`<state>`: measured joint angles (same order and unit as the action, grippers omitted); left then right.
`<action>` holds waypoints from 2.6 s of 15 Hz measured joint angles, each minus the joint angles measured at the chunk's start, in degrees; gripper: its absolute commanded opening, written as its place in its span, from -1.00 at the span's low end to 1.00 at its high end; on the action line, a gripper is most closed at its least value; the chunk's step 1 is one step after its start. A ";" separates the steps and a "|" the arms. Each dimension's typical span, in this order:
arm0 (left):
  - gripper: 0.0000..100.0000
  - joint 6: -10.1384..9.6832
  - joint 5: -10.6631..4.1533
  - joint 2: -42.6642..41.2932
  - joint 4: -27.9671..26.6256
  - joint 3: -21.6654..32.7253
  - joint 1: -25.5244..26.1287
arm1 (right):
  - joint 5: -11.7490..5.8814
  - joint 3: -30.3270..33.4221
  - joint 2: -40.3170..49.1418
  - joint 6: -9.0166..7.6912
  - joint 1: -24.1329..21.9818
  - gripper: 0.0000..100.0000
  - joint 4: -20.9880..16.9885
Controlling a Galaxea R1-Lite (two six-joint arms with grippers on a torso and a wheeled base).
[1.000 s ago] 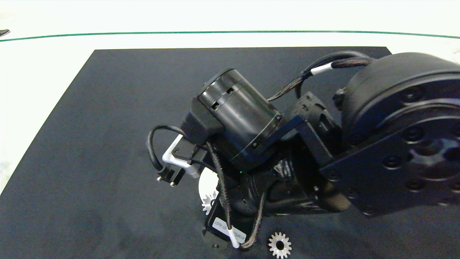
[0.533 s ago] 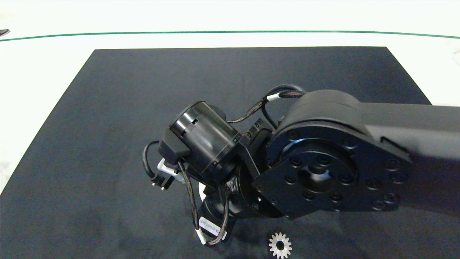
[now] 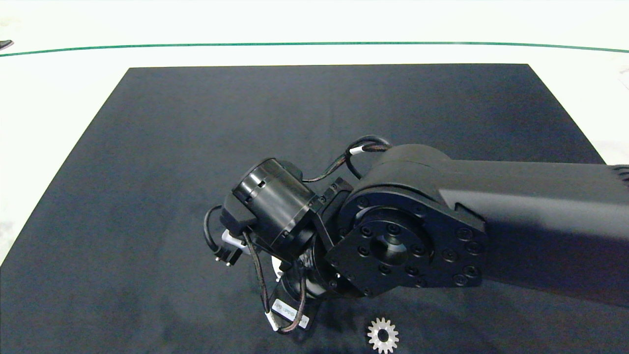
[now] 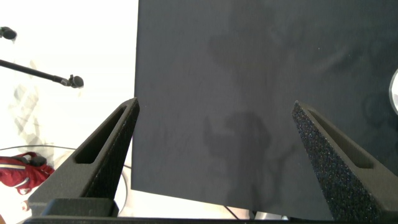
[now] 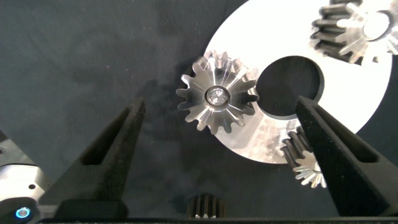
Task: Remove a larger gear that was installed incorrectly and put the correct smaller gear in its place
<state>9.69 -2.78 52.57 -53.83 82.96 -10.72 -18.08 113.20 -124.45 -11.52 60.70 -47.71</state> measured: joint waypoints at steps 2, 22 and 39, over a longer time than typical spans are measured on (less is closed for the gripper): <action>1.00 0.01 0.00 -0.06 0.00 0.00 0.02 | -0.02 -0.09 -0.49 0.02 -0.22 0.79 -0.02; 1.00 0.26 0.00 -0.78 0.00 -0.33 0.28 | -2.78 0.11 -2.83 -0.18 -0.22 -0.02 0.45; 1.00 0.26 0.00 -0.87 0.00 -0.44 0.27 | -3.02 -9.79 8.19 -0.22 0.82 -0.68 1.17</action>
<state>9.95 -2.78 51.70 -53.83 82.52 -10.45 -21.10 103.41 -116.26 -11.74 61.51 -46.54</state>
